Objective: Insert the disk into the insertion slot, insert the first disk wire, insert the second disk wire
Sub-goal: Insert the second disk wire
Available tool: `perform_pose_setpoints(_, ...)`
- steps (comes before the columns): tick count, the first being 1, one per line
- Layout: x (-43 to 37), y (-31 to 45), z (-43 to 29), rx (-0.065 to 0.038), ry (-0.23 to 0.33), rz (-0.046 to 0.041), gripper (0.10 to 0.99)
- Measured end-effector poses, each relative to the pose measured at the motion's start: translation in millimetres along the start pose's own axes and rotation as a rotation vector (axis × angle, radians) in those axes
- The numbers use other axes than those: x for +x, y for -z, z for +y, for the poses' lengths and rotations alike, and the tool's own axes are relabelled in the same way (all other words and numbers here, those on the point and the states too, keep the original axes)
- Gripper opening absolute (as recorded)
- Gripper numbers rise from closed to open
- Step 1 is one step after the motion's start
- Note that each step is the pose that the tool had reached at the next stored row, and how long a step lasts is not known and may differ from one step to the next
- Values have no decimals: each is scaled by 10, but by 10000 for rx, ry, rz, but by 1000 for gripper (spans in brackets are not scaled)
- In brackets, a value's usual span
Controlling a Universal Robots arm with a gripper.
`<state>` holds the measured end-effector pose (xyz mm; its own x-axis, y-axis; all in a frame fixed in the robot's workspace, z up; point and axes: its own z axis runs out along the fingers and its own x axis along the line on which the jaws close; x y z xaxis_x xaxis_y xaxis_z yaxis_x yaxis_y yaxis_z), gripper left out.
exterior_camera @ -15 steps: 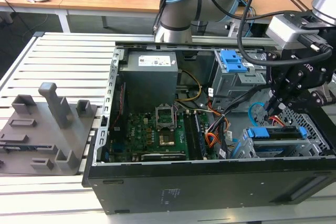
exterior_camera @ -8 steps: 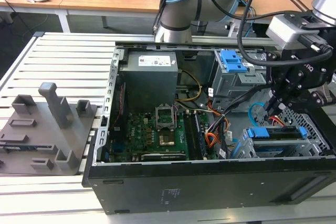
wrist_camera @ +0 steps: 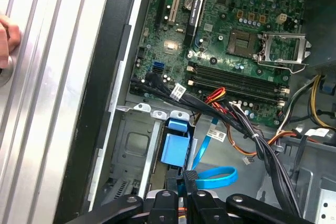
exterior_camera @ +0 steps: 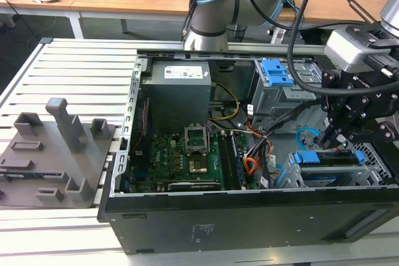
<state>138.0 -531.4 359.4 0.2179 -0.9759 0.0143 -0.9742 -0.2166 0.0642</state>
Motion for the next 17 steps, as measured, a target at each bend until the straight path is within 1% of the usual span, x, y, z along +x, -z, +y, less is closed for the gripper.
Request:
perform_pose_setpoints(2,4,-14,-19,-5,0,-1,161)
perform_pose_setpoints(8,5,-49,-25,-6,0,0,161)
perform_pose_setpoints(13,4,-100,-28,-6,0,0,161)
perform_pose_setpoints(17,4,-107,-28,-6,-1,0,161)
